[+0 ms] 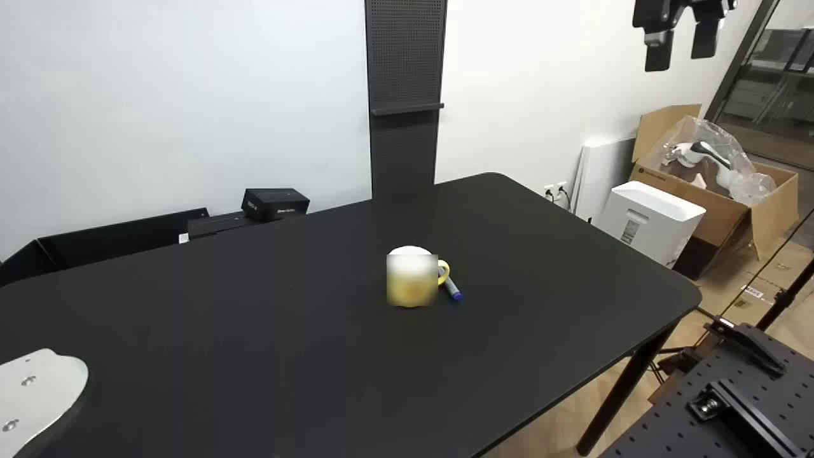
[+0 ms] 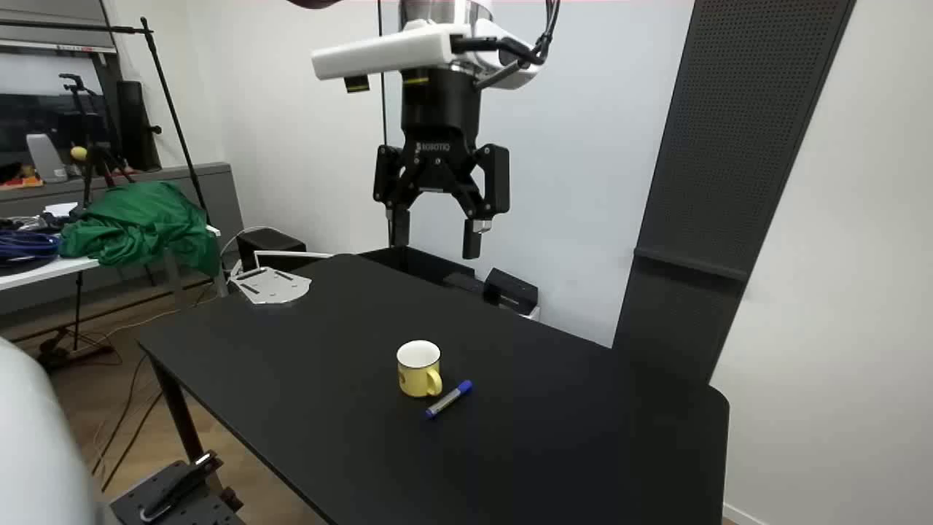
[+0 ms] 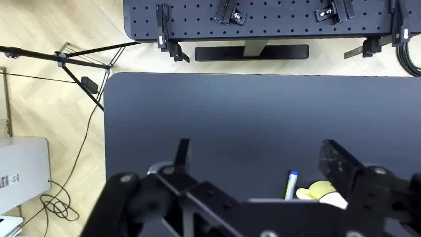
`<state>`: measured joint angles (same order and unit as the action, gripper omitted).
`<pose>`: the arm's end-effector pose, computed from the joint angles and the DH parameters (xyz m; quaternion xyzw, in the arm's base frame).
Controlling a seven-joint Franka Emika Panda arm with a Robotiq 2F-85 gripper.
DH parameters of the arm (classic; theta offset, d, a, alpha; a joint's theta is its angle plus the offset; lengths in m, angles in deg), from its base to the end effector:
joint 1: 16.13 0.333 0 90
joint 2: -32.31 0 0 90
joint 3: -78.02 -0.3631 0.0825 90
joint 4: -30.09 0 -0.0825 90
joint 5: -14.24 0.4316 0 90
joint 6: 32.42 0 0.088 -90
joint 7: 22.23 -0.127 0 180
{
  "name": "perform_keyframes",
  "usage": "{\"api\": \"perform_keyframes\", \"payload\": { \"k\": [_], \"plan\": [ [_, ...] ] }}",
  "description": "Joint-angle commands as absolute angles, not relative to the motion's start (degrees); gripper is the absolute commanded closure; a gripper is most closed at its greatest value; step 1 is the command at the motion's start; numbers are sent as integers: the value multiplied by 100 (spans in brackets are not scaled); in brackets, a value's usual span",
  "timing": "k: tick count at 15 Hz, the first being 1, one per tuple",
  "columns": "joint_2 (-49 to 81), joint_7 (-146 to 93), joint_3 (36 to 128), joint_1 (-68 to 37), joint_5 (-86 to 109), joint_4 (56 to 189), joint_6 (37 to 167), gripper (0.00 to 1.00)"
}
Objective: Pick the pen on the table and put it in the cup
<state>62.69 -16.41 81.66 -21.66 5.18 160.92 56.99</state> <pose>0.3809 -0.0855 0.5498 0.9932 -0.0163 -0.1034 0.0501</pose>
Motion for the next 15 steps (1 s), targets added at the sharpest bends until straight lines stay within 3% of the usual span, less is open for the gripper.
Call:
{"api": "perform_keyframes", "payload": {
  "k": [1, 15],
  "plan": [
    [6268, -1669, 8224, -2091, 495, 16078, 5685, 0],
    [6224, -1754, 8200, -2097, 494, 16066, 5750, 0]
  ]
}}
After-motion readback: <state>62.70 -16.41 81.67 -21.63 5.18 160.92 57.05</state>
